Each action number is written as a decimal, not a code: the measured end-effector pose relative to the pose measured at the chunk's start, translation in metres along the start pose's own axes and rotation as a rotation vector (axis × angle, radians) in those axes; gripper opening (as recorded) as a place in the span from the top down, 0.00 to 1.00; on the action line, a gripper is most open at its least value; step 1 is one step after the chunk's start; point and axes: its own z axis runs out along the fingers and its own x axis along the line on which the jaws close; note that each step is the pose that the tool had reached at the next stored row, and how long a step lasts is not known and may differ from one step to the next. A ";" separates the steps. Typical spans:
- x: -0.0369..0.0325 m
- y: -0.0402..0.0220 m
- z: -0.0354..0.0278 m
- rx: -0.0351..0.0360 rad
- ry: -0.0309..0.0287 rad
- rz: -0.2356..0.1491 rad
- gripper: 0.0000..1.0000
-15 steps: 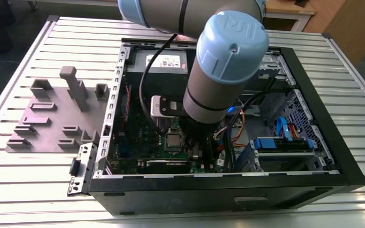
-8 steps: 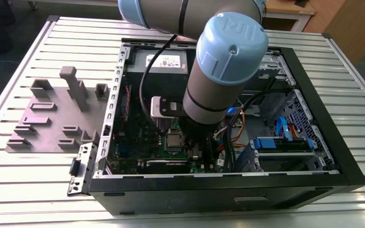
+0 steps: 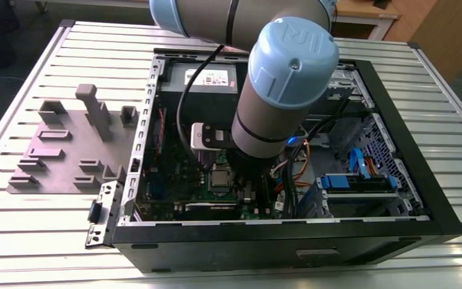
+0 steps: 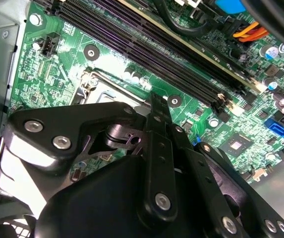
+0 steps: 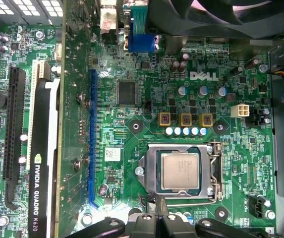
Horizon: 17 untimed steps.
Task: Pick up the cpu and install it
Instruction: 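Install the first cpu locking lever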
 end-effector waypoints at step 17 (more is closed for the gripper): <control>0.0003 -0.0015 0.0039 0.0017 0.0001 0.000 0.89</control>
